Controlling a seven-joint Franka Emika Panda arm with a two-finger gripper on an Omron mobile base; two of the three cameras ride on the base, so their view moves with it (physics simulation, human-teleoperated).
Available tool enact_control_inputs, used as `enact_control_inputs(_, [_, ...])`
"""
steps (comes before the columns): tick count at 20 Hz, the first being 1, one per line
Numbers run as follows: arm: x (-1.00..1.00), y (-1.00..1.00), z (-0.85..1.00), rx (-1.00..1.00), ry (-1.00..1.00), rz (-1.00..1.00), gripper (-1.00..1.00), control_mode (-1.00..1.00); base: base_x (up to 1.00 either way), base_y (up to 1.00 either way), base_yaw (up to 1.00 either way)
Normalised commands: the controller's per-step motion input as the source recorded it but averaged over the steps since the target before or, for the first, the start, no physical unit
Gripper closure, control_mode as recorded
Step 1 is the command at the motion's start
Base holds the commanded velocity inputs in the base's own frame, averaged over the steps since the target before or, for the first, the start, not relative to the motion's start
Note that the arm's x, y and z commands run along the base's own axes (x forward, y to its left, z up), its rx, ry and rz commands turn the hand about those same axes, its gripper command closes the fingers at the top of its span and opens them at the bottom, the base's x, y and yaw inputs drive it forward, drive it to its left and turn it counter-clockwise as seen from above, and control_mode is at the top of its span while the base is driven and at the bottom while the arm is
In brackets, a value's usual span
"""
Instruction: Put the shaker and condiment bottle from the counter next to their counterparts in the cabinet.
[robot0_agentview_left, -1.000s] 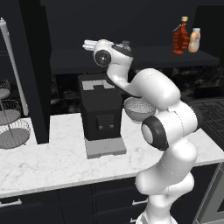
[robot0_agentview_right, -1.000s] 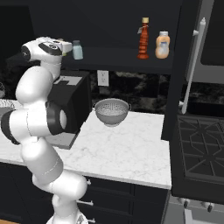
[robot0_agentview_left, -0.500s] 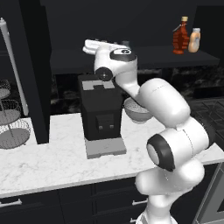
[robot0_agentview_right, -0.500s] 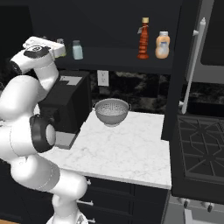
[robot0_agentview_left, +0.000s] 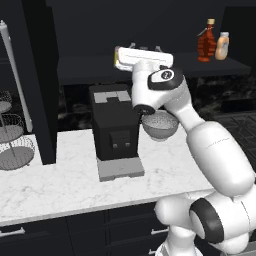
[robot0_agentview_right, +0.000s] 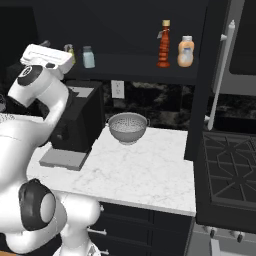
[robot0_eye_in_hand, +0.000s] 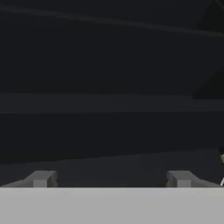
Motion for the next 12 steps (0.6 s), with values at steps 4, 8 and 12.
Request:
enact_control_inputs(4, [-1.00,-0.78,0.18,-0.13,-0.05,0.01,-1.00,-1.00,0.00,0.00,0.00])
enact_control_inputs(8, [-1.00,-0.67,0.01,-0.22,0.12,0.06,-1.00,-1.00,0.00,0.00,0.00])
enact_control_inputs(12, [-1.00,-0.58,0.00,-0.33,0.21,0.10,-1.00,-1.00,0.00,0.00,0.00])
